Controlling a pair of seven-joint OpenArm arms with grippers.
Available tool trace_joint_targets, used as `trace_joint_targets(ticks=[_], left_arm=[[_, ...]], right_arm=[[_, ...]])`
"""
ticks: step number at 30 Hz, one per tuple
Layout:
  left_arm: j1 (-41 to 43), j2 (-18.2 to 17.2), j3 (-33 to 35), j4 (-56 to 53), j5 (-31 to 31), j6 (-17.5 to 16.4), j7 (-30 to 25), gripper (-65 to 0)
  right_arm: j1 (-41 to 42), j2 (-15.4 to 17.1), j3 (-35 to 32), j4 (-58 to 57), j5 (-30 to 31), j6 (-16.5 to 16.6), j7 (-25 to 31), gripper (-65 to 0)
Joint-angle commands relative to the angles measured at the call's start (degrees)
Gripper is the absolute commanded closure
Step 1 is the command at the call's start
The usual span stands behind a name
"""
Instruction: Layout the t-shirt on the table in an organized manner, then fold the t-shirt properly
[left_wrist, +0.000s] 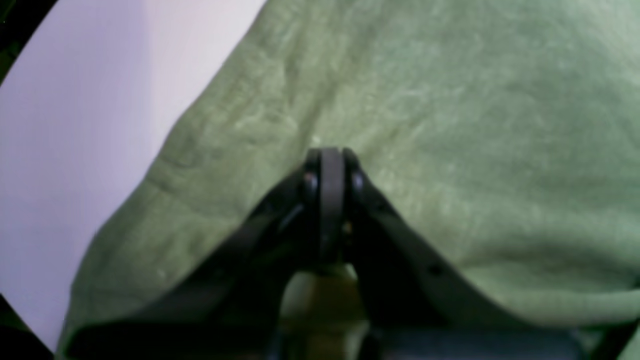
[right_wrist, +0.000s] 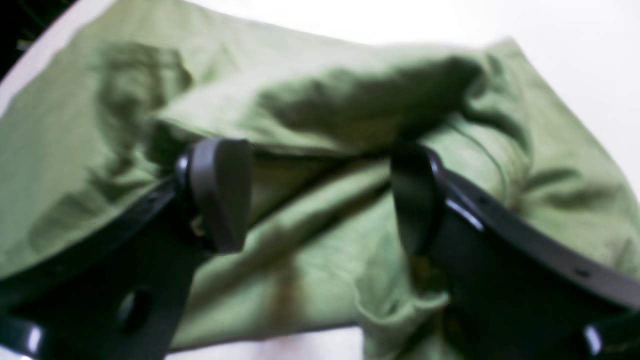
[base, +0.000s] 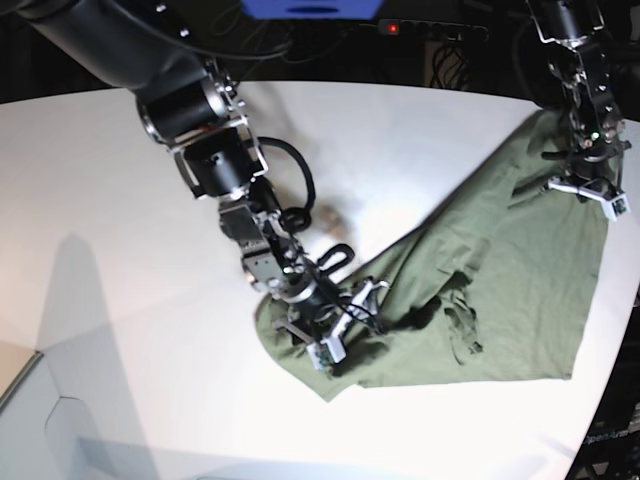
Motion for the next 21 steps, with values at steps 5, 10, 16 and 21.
trace_joint_targets(ticks=[5, 10, 16, 21], left_arm=[[-0.1, -0.9, -0.3, 0.8, 0.0, 0.0, -0.3, -0.2], [-0.6, -1.1, 0.2, 0.3, 0.5, 0.0, -0.3, -0.2], [-0.8, -2.0, -0.2, 0.8, 0.5, 0.0, -0.3, -0.2], [-2.8, -2.8, -0.1, 0.2, 0.3, 0.0, -0.4, -0.2]], right_arm=[[2.7, -0.6, 0.1, -1.4, 0.4, 0.3, 6.6, -43.7], [2.6, -0.6, 0.1, -1.4, 0.4, 0.1, 6.4, -43.7], [-1.8, 0.7, -0.1, -1.5, 0.3, 0.1, 6.4, -43.6], [-5.2, 5.1, 0.1, -1.2, 0.4, 0.1, 6.7, -43.6]])
